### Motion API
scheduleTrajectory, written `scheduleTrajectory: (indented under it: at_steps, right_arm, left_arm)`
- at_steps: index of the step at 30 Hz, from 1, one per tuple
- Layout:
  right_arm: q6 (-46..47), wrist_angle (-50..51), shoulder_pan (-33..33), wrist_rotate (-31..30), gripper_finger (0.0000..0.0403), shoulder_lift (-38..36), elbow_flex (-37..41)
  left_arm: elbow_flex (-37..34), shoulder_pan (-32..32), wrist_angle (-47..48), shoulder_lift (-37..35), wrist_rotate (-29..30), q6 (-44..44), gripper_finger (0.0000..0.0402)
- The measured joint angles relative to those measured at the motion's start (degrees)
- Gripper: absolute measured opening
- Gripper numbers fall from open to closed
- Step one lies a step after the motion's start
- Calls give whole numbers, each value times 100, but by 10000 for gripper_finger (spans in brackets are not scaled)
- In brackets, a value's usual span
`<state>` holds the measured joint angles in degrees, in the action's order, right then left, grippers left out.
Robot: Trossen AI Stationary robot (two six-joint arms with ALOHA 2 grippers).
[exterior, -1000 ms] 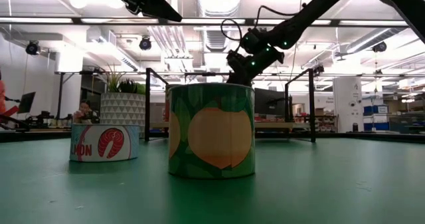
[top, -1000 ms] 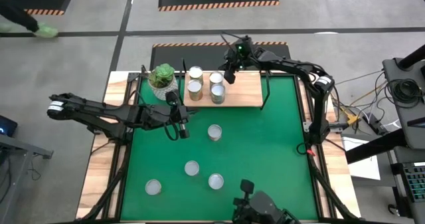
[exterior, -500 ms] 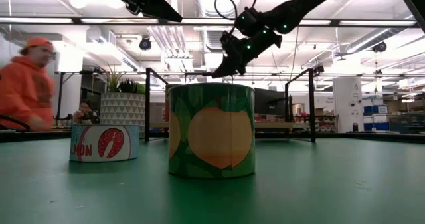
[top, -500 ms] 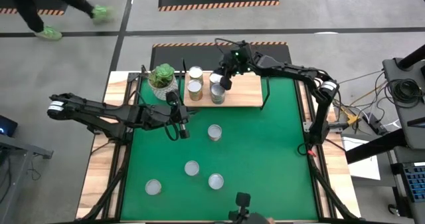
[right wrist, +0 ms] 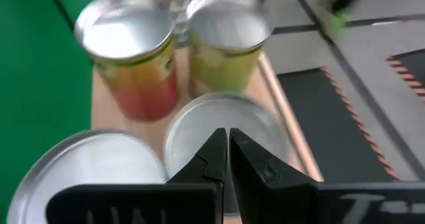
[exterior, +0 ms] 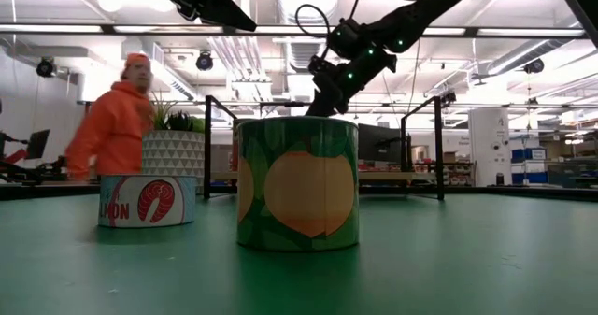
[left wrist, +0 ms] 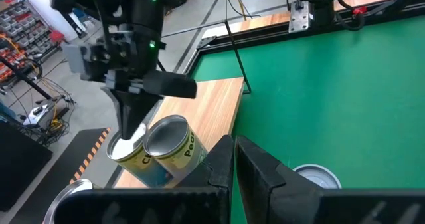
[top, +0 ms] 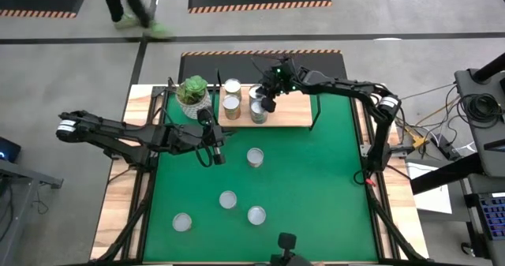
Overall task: Pick and place cans onto a shelf
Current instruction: Adjust the canned goods on the shelf
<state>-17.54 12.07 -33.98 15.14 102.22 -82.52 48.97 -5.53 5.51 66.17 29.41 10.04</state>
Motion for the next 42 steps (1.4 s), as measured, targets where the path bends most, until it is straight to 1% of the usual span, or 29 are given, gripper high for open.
scheduleTrajectory:
  at_steps: [8, 19, 36, 42]
  right_arm:
    - [0, 4, -17, -74, 9, 100, 0]
    - [-108, 129, -17, -614, 9, 85, -39]
    - [-109, 250, -13, -626, 9, 17, -42]
    - [-98, 263, 55, -626, 9, -226, -39]
  left_arm:
    - [-2, 1, 1, 0, -2, 0, 0]
    - [0, -1, 3, 0, -2, 0, 0]
    - [0, -1, 6, -2, -2, 0, 0]
    - [0, -1, 6, -2, -2, -1, 0]
